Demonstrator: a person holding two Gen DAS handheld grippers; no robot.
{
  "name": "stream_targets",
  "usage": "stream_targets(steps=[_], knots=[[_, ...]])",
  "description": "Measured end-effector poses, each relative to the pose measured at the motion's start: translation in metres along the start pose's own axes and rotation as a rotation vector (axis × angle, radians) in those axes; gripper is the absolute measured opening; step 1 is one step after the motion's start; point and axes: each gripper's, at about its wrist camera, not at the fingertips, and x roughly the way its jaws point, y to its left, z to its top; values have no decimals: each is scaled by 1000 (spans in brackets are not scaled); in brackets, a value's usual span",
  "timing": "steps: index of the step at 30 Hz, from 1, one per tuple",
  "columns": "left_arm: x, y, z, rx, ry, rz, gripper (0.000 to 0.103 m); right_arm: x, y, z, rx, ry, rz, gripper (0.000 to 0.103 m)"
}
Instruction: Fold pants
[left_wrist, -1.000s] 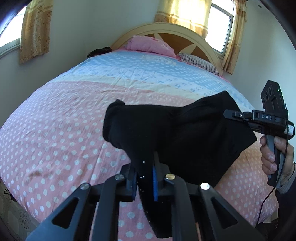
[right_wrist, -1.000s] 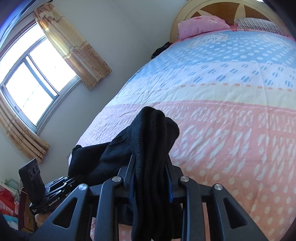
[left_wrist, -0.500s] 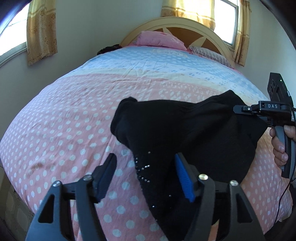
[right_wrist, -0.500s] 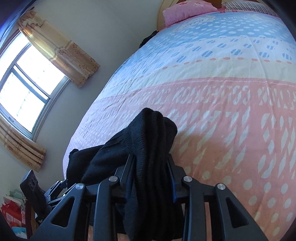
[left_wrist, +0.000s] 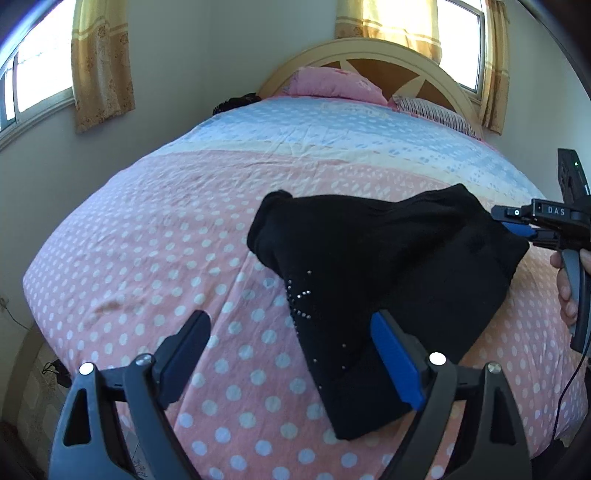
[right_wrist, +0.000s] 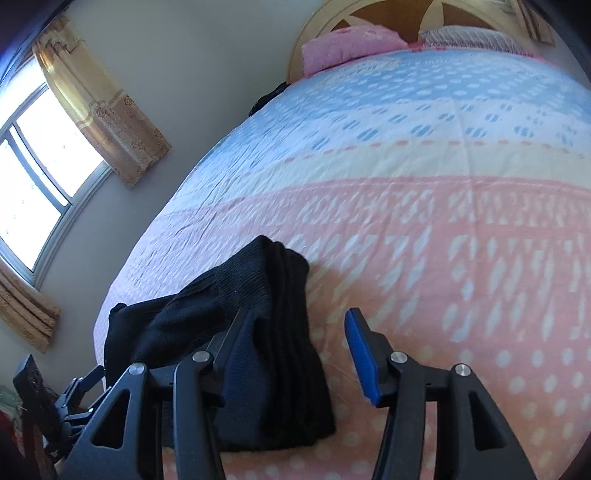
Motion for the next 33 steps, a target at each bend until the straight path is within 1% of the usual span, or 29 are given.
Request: stream_targets(steps=[2, 5, 9, 12, 14, 17, 18, 19, 21, 22, 24, 25, 26, 29, 33], knots=[[-12, -4, -2, 3, -16, -15, 91, -25, -1, -5, -2, -30, -30, 55], [-26, -14, -4, 37, -39, -16, 91, -56, -1, -15, -6, -57, -29, 57], [-36, -21, -4, 67, -42, -3, 91, -76, 1, -24, -27, -62, -37, 57], [-55, -23, 0, 82, -85, 1, 92, -96, 8, -33, -35, -89, -34, 58], [-69, -23, 2, 79, -114, -1, 92, -118, 17, -43, -58, -118, -46, 58], [-91, -22, 4, 60, -160, -7, 94, -155, 32, -61, -99, -186, -110, 58], [-98, -23, 3, 55, -175, -18, 96, -168, 38, -67, -117, -212, -125, 58], [-104, -25, 4, 51, -188, -28, 97, -182, 44, -72, -135, -241, -138, 60], [-117, -30, 5, 47, -218, -40, 99, -203, 57, -72, -169, -269, -177, 61], [-124, -33, 6, 50, -233, -51, 99, -215, 64, -73, -191, -303, -190, 61], [-135, -40, 9, 61, -261, -62, 100, -242, 77, -77, -209, -392, -210, 66], [-141, -42, 9, 65, -277, -66, 100, -251, 81, -77, -216, -411, -210, 69], [-146, -43, 10, 68, -292, -72, 103, -259, 85, -78, -225, -428, -204, 69], [-159, -46, 11, 72, -327, -82, 103, -273, 99, -80, -261, -466, -208, 70], [-166, -47, 13, 71, -350, -78, 103, -277, 110, -84, -300, -469, -196, 70]])
